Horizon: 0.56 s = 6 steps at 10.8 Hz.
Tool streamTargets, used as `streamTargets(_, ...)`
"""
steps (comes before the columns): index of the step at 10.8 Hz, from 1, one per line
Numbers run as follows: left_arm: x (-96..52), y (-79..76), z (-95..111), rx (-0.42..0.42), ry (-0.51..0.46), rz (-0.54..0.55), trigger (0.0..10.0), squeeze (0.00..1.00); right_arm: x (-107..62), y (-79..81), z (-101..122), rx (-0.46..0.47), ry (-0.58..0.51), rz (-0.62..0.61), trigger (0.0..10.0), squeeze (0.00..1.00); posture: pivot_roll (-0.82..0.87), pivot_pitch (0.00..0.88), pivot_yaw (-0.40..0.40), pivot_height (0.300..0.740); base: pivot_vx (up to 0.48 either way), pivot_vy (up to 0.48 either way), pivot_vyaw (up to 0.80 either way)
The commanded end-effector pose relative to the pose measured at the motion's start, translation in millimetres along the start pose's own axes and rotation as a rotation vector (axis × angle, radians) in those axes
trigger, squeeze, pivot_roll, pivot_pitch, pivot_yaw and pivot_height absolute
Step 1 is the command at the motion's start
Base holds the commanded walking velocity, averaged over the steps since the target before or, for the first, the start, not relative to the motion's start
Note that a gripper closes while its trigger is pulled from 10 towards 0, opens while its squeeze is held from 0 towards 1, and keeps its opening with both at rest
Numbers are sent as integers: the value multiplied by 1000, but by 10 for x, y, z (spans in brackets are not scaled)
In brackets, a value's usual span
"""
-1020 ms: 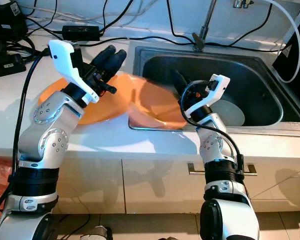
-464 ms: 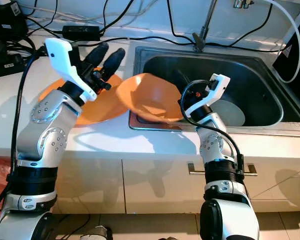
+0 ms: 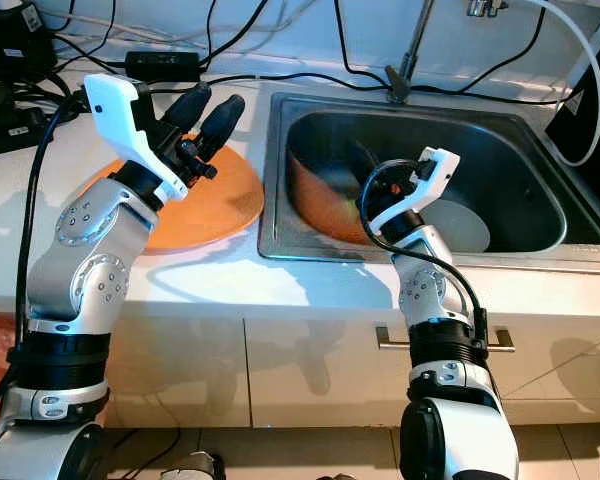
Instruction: Kitchen organization
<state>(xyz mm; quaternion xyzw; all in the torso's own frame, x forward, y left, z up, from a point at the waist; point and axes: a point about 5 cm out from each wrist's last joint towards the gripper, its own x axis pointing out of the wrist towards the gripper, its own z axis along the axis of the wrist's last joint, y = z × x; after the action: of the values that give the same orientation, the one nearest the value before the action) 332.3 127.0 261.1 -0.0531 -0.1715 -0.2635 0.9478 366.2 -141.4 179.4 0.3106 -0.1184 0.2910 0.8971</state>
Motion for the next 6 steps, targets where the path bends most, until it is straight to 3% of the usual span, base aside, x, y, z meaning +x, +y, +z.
streamTargets(1,10,-14,19,10,3,-4,10000,0,-39,-38,-6,-16,10,-24,10000,0,92,61,-77,740,0,0,0)
streamTargets(4,-3,1,-37,-6,18,11,10000,0,-47,-42,-41,-28,30,-29,10000,0,91,58,-77,740,0,0,0)
streamTargets(6,-34,159,-131,13,50,135,10000,0,-69,-85,-89,-106,77,-78,10000,0,89,65,-78,740,0,0,0)
